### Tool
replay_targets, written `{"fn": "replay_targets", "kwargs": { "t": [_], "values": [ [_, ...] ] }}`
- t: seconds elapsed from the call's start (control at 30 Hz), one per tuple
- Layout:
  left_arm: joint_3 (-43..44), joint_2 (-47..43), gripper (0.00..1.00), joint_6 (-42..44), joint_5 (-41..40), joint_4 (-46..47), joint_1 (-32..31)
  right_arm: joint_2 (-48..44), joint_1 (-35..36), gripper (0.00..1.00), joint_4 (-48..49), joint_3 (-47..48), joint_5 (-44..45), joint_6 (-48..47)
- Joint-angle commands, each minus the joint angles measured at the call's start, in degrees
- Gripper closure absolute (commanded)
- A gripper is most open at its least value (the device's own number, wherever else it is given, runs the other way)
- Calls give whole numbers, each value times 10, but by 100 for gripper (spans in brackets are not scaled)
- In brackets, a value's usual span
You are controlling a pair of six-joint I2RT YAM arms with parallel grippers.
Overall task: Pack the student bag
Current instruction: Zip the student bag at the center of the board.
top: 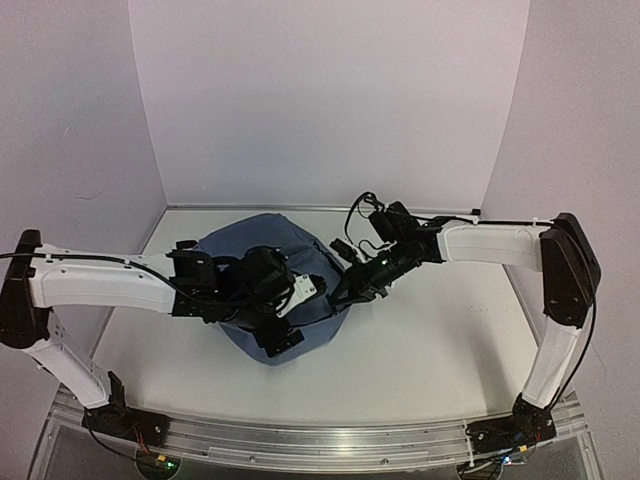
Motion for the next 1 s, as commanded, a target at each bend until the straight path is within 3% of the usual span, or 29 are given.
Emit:
{"fn": "replay_targets", "kwargs": {
  "t": [0.0,0.13,0.27,0.33,0.57,0.87,0.93,0.97],
  "values": [
    [60,56,10,22,-6,46,-4,-6,-1,100,22,16,-12,8],
    [98,114,32,31,3,20,-4,-7,-2,100,21,16,-10,6],
    [94,123,84,19,23,-10,-5,-11,-16,100,20,16,4,3],
    [72,104,99,7,31,-13,-7,-11,-31,100,20,17,12,1],
    [7,27,100,-29,73,-76,-11,-9,-72,100,19,29,40,-19],
    [-31,-41,100,-57,54,-127,-11,53,-125,100,13,83,64,-55],
    [-34,-48,90,-58,43,-118,-11,53,-124,100,14,76,36,-39],
    [-35,-55,78,-59,40,-105,-12,52,-122,100,16,70,24,-29]
  ]
}}
